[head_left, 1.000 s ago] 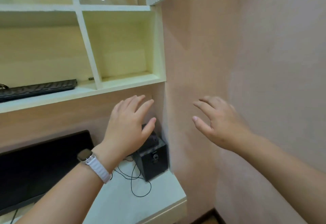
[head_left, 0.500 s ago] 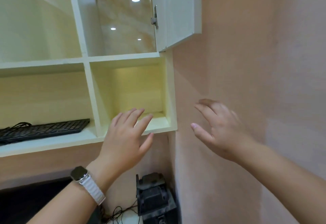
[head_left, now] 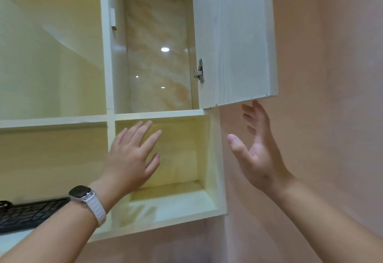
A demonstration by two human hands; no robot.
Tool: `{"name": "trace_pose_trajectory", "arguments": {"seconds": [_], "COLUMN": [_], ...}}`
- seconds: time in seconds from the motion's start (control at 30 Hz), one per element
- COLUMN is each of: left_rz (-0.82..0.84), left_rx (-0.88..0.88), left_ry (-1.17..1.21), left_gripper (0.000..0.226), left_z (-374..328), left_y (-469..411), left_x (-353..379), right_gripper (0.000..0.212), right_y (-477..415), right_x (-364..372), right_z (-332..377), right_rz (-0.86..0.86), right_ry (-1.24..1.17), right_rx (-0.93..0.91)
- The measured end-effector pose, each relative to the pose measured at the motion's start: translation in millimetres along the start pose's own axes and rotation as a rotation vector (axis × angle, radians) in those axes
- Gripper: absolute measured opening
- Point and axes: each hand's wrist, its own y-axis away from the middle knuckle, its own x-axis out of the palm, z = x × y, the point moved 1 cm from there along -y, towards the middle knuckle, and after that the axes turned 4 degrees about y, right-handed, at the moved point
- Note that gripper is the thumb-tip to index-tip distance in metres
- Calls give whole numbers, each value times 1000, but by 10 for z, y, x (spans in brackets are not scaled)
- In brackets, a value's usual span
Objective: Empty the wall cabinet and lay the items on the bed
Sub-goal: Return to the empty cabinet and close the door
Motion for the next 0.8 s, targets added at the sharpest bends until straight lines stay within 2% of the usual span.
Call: {"name": "trace_pose_trajectory", "arguments": {"seconds": [0.3, 0.43, 0.5, 0.63, 0.8], "left_rz": [-107, -131, -135, -160, -163], "left_rx": [175, 179, 179, 166, 160], "left_ry": [-124, -114, -102, -84, -76], "left_gripper": [58, 58, 56, 51, 50], "left_z": [477, 493, 500, 496, 500], "left_y": [-92, -98, -92, -65, -68], "left_x": [215, 237, 240, 230, 226], "right_gripper": [60, 60, 62, 69, 73], "right_y": [-255, -292, -330, -430, -523], "right_x": [336, 537, 658, 932, 1091], "right_z": [57, 101, 119, 128, 33], "right_rz": [-154, -126, -96, -12, -8], "right_ry": [-274, -307, -237, 53, 189], "right_rx": [-119, -195, -212, -308, -388]}}
